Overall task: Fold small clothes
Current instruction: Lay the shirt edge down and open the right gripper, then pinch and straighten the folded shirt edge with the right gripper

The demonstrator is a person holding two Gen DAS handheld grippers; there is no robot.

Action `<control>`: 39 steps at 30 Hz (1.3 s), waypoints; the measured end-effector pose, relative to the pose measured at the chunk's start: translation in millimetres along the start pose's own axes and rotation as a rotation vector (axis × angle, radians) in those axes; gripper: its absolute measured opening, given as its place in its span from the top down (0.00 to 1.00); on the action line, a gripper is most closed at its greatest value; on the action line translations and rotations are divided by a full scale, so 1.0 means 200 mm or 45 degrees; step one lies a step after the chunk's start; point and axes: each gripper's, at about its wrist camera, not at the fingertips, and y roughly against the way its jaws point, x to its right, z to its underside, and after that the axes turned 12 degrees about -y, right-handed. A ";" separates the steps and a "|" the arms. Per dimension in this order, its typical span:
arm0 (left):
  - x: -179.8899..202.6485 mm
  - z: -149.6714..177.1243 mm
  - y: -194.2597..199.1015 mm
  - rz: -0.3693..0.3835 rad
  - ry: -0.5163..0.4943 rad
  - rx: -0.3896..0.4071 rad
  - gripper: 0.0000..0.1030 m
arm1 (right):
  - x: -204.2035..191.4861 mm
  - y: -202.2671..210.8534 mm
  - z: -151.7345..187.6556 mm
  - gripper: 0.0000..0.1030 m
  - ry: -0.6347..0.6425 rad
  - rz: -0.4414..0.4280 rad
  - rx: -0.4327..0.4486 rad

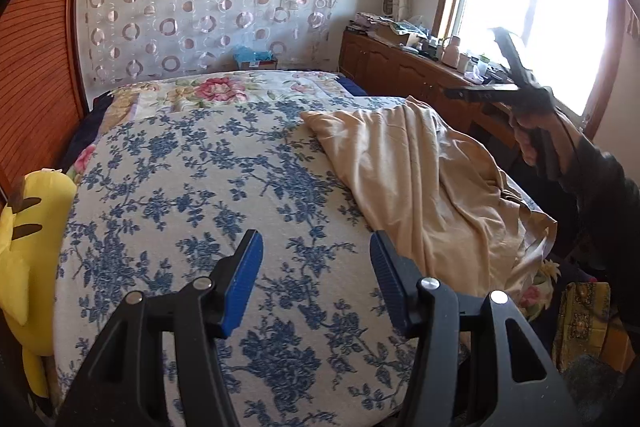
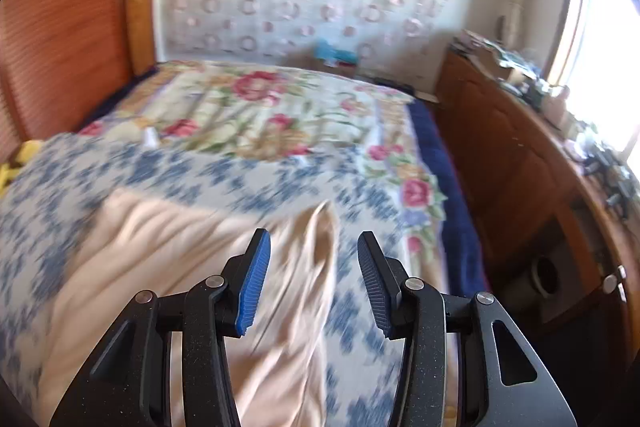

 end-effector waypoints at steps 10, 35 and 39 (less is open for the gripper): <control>0.19 -0.04 -0.12 0.064 -0.070 -0.029 0.47 | -0.03 0.40 0.63 0.56 0.036 -0.186 -0.061; 0.41 -0.01 -0.23 0.168 -0.174 -0.112 0.47 | 0.14 0.73 0.91 0.94 -0.152 -0.332 -0.039; 0.44 -0.01 -0.23 0.183 -0.185 -0.112 0.47 | 0.17 0.83 0.94 0.94 -0.140 -0.272 -0.027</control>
